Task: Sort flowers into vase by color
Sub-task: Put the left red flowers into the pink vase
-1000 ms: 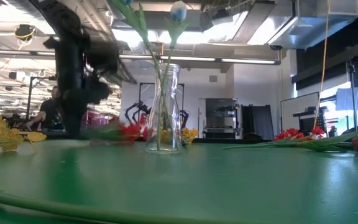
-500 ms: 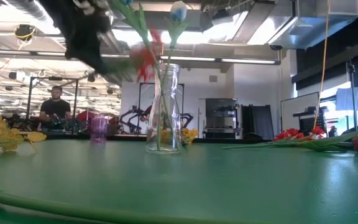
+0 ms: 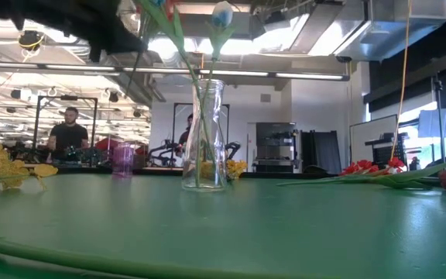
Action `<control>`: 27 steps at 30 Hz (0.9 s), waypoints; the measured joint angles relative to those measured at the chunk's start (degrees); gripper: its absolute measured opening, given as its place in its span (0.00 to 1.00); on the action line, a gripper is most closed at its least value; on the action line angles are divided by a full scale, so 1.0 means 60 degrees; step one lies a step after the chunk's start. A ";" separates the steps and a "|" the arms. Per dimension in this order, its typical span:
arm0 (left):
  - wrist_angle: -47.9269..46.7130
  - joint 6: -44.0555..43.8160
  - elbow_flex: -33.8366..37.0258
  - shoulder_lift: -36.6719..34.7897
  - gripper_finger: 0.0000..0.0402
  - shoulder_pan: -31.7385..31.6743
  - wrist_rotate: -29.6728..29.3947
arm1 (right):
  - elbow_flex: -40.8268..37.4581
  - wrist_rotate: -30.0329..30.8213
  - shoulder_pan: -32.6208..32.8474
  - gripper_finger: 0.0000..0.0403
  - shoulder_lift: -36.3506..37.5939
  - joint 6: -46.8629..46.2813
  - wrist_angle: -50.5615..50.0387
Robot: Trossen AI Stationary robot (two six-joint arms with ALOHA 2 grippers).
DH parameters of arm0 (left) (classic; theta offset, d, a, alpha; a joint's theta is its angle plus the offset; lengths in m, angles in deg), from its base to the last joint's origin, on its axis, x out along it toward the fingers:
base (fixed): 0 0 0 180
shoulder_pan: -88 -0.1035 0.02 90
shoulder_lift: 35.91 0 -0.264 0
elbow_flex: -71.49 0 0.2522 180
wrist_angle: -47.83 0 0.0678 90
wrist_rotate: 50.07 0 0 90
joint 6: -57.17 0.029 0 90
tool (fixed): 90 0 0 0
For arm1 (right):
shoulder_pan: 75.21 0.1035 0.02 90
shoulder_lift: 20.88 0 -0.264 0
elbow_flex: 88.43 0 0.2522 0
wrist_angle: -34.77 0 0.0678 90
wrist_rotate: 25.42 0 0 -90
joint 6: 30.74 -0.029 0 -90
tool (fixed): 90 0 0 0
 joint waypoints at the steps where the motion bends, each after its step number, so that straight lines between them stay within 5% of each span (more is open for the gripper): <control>1: 0.0291 0.0047 0.0238 0.0000 0.01 -0.0171 -0.0111 | 0.0000 0.0000 0.0000 0.62 0.0000 0.0000 0.0000; 15: 0.2029 -0.0420 0.1570 0.0239 0.01 -0.3145 -0.0147 | 0.0000 0.0000 0.0000 0.62 -0.0098 0.0033 0.0001; 27: 0.3581 -0.0372 0.1570 0.1769 0.01 -0.3832 0.0564 | 0.0000 0.0000 0.0000 0.62 -0.0481 0.0082 0.0029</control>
